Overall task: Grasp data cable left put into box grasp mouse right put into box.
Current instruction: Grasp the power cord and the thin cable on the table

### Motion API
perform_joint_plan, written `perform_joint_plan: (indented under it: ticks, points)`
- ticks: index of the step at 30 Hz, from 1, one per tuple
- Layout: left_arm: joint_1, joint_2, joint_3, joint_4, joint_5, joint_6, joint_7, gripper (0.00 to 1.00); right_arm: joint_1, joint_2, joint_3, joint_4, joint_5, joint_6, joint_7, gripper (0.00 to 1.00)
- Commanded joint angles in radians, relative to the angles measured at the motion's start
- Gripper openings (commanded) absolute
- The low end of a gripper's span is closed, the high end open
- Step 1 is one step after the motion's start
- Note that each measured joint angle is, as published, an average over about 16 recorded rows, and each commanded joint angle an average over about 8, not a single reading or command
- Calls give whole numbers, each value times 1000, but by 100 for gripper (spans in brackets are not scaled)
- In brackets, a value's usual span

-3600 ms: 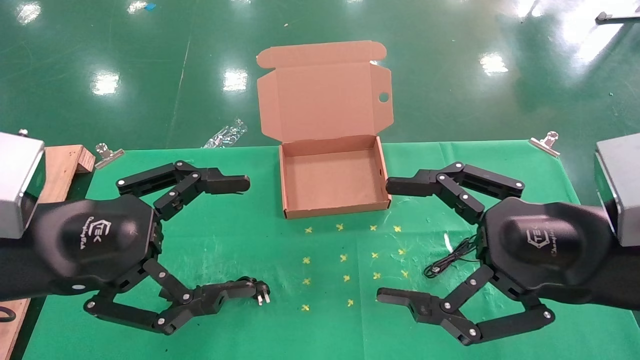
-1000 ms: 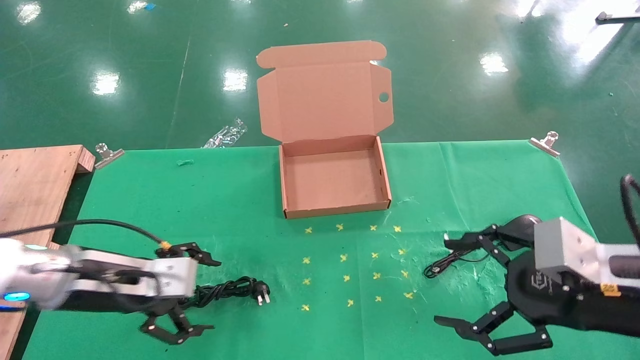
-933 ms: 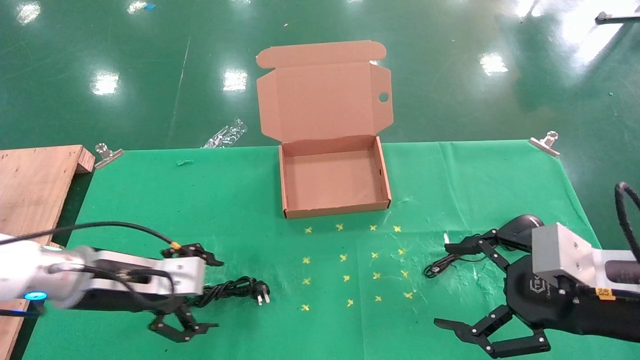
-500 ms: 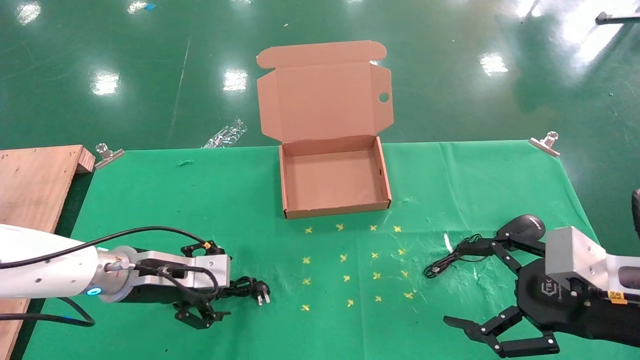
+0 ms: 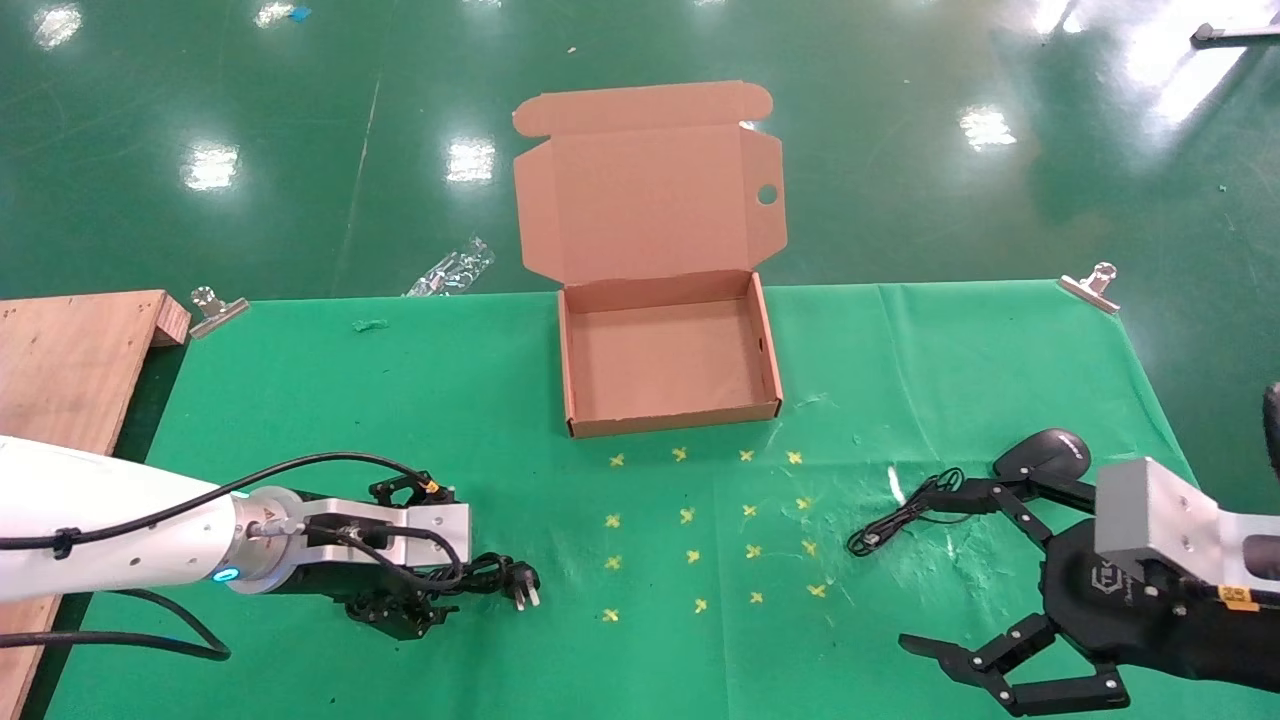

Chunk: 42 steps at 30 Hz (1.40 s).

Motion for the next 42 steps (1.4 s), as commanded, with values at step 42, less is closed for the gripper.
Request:
perform_joint_plan:
  ticks: [42]
  points:
    - [-3,8,11,4,28,6,-10,100,379,-464,-303,-391,-861,133,-43,100]
